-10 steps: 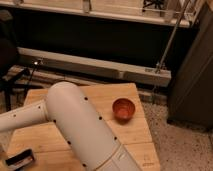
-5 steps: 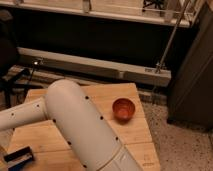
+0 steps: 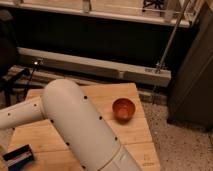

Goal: Place the eraser on the white sponge

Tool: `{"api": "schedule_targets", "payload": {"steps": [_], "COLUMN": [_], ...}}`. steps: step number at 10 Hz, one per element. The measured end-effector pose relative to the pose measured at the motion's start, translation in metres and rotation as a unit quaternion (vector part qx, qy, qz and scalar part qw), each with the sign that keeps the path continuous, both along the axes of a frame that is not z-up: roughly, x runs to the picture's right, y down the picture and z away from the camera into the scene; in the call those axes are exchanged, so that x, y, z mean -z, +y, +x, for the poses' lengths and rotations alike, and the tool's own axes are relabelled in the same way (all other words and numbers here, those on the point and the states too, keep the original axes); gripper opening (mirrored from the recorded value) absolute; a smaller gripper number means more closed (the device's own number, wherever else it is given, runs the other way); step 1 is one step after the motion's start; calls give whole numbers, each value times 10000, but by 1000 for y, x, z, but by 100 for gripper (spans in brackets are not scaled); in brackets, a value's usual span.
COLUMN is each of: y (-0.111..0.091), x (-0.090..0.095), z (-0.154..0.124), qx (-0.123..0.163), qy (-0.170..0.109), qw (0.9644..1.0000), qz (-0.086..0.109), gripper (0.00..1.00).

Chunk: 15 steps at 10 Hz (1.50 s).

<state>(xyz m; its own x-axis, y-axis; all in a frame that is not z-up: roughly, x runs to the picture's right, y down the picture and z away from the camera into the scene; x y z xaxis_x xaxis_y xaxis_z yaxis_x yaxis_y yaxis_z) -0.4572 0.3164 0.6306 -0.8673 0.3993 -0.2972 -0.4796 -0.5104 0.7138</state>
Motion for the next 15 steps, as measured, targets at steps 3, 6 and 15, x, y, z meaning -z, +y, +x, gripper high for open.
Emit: {"api": "schedule_targets", "payload": {"steps": [3, 6, 15], "y": [9, 17, 24], "x": [-6, -13, -28], "z": [-3, -2, 4], "qx": [10, -5, 126], "qy": [54, 163, 472], "qw": [10000, 9999, 9988], "qz": [-21, -17, 50], "gripper": [0, 0, 35]}}
